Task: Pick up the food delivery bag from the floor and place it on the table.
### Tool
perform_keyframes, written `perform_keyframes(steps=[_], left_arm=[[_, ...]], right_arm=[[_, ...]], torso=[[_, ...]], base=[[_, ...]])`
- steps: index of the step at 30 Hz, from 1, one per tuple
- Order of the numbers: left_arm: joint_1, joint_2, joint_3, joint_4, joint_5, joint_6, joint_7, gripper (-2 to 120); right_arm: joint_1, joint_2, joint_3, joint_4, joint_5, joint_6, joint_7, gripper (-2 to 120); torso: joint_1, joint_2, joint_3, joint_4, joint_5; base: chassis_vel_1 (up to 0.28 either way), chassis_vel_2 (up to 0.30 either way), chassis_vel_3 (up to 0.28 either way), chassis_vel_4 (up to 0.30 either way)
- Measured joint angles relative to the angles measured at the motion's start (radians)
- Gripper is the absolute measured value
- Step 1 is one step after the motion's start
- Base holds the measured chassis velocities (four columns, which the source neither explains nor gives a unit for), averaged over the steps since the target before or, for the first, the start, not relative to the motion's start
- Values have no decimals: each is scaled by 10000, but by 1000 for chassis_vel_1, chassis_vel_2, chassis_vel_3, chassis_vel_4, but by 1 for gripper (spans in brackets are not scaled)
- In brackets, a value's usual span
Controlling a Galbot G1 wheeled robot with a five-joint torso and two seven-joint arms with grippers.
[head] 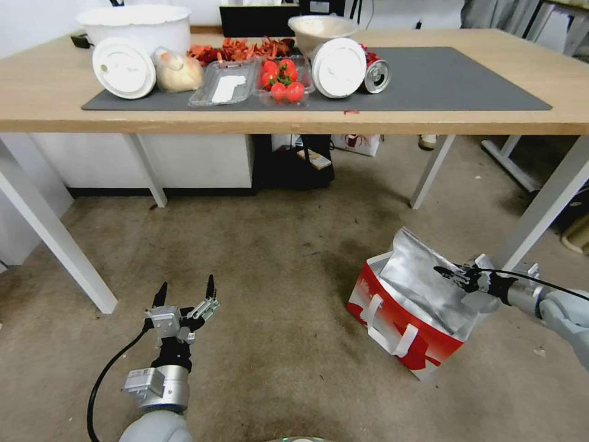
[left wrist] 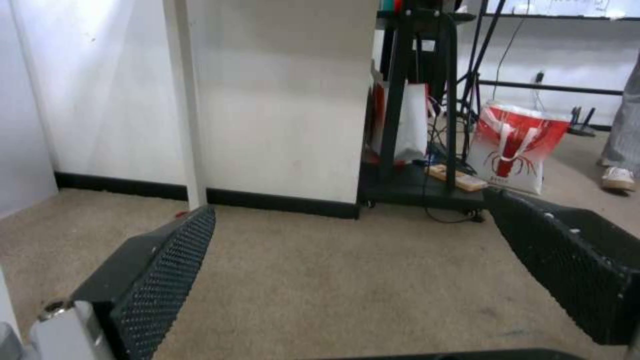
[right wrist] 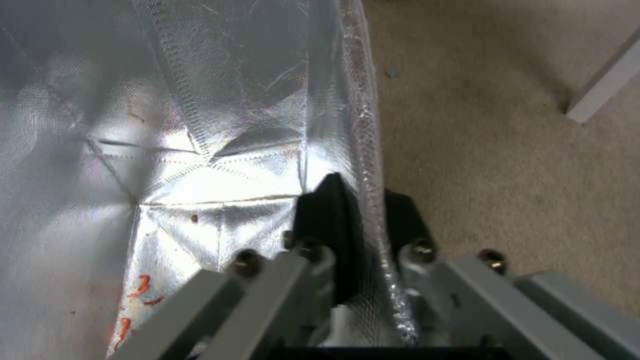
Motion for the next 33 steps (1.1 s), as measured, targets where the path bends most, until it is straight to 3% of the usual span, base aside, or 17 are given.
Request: perform_keyframes(steps=[11, 20, 25, 33], left_arm=[[29, -7, -20, -23, -27, 9, -24, 100], [108, -34, -35, -183, 47, 9, -54, 100], [102, -35, -51, -232, 48, 10, -79, 100], [79, -31, -99, -320, -101, 66, -75, 100]], right_arm=[[-518, -212, 331, 508, 753, -333, -310, 0], [-1853, -974, 1474, 2637, 2820, -1418, -554, 0], [-2225, -1255, 1836, 3263, 3138, -1582, -627, 0], [-3958, -2336, 3234, 5106, 3946, -2361, -1334, 0]], torso=[[0, 0, 0, 0, 1], [0, 0, 0, 0, 0], [0, 0, 0, 0, 0], [0, 0, 0, -3, 0]], base=[[0, 0, 0, 0], [0, 0, 0, 0], [0, 0, 0, 0], [0, 0, 0, 0]])
